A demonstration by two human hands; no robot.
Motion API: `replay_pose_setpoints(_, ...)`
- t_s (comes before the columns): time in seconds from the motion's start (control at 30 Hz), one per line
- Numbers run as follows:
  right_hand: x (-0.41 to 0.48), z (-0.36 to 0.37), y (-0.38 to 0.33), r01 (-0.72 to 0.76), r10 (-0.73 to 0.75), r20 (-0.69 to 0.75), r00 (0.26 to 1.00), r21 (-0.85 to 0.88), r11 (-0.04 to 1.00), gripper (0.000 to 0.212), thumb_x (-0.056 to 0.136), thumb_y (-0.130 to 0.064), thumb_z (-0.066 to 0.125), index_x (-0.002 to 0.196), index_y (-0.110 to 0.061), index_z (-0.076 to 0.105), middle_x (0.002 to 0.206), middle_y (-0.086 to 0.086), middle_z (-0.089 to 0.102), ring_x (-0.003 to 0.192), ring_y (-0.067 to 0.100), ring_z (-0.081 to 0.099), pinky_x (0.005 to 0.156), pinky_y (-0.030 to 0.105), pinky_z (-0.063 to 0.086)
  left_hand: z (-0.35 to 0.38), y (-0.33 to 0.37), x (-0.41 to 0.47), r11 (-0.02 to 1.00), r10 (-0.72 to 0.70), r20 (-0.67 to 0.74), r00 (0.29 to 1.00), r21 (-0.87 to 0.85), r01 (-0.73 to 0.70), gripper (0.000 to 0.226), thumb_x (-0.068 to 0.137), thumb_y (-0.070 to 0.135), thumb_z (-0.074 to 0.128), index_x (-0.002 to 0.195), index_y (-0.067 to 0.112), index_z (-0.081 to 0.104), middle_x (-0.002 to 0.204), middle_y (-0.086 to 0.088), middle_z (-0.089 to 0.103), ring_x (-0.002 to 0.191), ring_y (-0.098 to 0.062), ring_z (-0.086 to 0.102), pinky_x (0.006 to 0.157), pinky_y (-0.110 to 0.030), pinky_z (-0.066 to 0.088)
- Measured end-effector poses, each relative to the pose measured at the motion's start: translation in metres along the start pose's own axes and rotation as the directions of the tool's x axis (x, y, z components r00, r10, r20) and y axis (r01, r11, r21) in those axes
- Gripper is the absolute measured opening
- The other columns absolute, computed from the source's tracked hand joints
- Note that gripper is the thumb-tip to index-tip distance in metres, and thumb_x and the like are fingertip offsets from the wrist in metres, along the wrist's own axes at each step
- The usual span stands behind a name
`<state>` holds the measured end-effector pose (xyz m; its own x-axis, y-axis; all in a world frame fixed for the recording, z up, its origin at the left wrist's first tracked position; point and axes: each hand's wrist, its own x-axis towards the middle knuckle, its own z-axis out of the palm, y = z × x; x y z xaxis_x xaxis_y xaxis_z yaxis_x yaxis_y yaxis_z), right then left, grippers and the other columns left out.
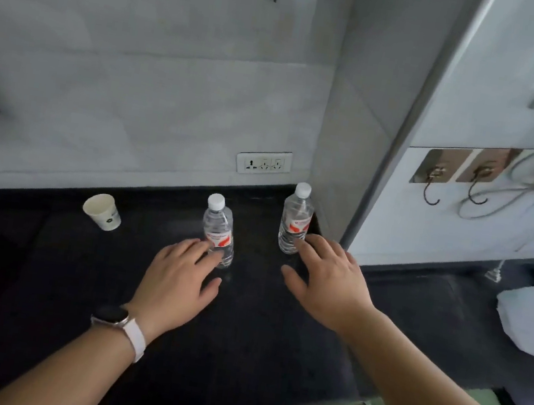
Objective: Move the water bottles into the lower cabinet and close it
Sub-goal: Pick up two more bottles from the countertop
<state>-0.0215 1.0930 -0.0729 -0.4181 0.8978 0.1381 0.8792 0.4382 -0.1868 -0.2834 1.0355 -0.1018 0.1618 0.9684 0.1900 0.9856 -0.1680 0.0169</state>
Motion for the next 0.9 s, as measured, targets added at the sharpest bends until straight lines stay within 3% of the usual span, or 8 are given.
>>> replay_pose_setpoints(0.2, 0.044, 0.018, 0.042, -0.042, 0.037, 0.026, 0.999, 0.205, 0.978, 0.059, 0.092, -0.053, 0.048, 0.14, -0.019, 0.044, 0.144, 0.004, 0.045, 0.131, 0.028, 0.043, 0.104, 0.045, 0.041, 0.026, 0.02, 0.028, 0.935, -0.318, -0.031, 0.947, -0.174, 0.309, 0.042, 0.087, 0.035, 0.064, 0.124, 0.015, 0.065, 0.121, -0.003, 0.067, 0.108, -0.03, 0.062, 0.082, -0.042, 0.052)
replay_pose_setpoints(0.37, 0.078, 0.031, 0.059, -0.152, 0.114, 0.119, 0.986, 0.392, 0.907, 0.063, 0.095, -0.048, 0.053, 0.148, -0.022, 0.032, 0.145, 0.004, 0.041, 0.131, 0.029, 0.041, 0.102, 0.045, 0.039, 0.038, 0.034, 0.05, 0.668, -0.634, 0.109, 0.766, -0.422, 0.613, 0.047, 0.092, 0.038, 0.065, 0.134, 0.02, 0.055, 0.131, -0.001, 0.058, 0.121, -0.023, 0.054, 0.091, -0.034, 0.045)
replay_pose_setpoints(0.6, 0.114, 0.047, 0.063, -0.304, 0.22, 0.212, 0.952, 0.58, 0.756, 0.079, 0.091, -0.044, 0.063, 0.153, -0.022, 0.02, 0.152, 0.003, 0.032, 0.132, 0.027, 0.044, 0.097, 0.036, 0.041, 0.055, 0.031, 0.076, 0.377, -0.74, 0.195, 0.643, -0.672, 0.638, 0.042, 0.088, 0.037, 0.071, 0.125, 0.028, 0.054, 0.118, 0.009, 0.059, 0.108, -0.01, 0.059, 0.092, -0.035, 0.05)
replay_pose_setpoints(0.7, 0.127, 0.055, 0.063, -0.376, 0.262, 0.271, 0.926, 0.628, 0.681, 0.086, 0.087, -0.038, 0.071, 0.154, -0.02, 0.02, 0.15, 0.001, 0.033, 0.128, 0.023, 0.046, 0.08, 0.021, 0.039, 0.061, 0.026, 0.087, 0.271, -0.757, 0.233, 0.61, -0.738, 0.618, 0.046, 0.081, 0.033, 0.077, 0.121, 0.029, 0.053, 0.115, 0.007, 0.065, 0.104, -0.011, 0.064, 0.095, -0.042, 0.053)
replay_pose_setpoints(0.9, 0.149, 0.073, 0.07, -0.431, 0.285, 0.324, 0.902, 0.632, 0.645, 0.066, 0.072, -0.035, 0.081, 0.127, -0.025, 0.046, 0.118, -0.003, 0.056, 0.102, 0.02, 0.06, 0.086, 0.036, 0.051, 0.067, 0.024, 0.105, 0.167, -0.768, 0.302, 0.564, -0.757, 0.632, 0.057, 0.081, 0.03, 0.08, 0.127, 0.029, 0.047, 0.116, 0.008, 0.062, 0.105, -0.016, 0.061, 0.091, -0.033, 0.045)
